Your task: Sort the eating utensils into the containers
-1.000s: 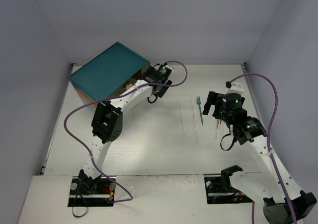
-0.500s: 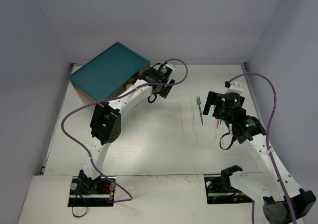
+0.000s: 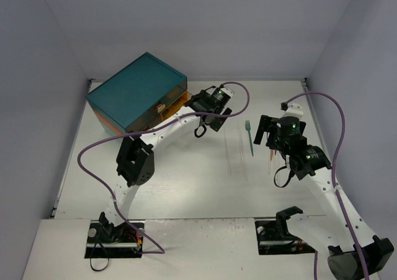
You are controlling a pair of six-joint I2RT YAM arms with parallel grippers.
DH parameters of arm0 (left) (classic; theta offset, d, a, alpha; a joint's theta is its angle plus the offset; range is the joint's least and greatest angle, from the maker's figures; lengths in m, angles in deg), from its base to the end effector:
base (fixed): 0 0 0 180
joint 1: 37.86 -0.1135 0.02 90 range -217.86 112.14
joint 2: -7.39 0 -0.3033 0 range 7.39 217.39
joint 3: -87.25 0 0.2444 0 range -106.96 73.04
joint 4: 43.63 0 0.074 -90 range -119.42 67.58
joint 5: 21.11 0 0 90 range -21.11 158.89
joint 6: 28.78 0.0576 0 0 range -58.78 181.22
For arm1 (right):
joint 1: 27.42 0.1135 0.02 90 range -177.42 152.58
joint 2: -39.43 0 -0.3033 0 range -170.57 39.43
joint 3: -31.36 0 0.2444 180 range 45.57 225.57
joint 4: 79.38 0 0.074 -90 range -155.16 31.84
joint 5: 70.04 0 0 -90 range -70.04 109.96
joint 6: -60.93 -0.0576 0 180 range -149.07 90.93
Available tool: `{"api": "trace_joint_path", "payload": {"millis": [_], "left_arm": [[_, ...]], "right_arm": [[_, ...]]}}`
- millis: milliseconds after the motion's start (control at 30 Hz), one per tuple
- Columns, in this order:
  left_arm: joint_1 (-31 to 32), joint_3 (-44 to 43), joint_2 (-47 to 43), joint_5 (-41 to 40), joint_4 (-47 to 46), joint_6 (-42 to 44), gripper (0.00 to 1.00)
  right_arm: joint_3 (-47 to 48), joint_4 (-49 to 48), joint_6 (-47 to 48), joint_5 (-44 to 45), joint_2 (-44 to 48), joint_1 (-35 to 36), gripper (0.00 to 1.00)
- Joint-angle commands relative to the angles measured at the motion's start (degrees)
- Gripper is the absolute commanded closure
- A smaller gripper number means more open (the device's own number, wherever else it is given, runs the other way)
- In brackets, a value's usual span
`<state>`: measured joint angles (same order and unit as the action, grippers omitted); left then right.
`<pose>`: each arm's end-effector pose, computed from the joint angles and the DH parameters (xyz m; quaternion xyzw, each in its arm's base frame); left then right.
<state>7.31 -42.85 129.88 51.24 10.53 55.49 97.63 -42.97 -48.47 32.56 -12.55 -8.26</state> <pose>0.3746 -0.3521 0.3081 0.2563 0.8833 -0.0285 0.3915 0.1842 0.0507 0.3637 0.0630 0.8245 0.0973 0.5539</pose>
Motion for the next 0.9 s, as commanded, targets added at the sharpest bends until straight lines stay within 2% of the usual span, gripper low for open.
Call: {"api": "trace_joint_path", "payload": {"millis": [0,367,533,867], "left_arm": [[-0.7,-4.9,-6.6,-1.7,-0.9,2.1,0.13],[-2.7,-4.9,-7.6,-1.4,-0.6,2.2,0.12],[-5.0,-3.6,-6.2,2.9,0.6,0.0,0.13],[-5.0,-2.1,-4.3,13.1,1.6,-2.9,0.12]], "right_arm": [[-0.2,-1.5,0.0,0.7,0.4,-0.3,0.00],[-0.8,-1.5,-0.6,0.0,1.4,-0.3,0.00],[-1.2,-1.5,-0.7,0.1,2.2,-0.3,0.00],[-2.0,-1.4,-1.3,0.0,3.0,-0.3,0.00]]}}
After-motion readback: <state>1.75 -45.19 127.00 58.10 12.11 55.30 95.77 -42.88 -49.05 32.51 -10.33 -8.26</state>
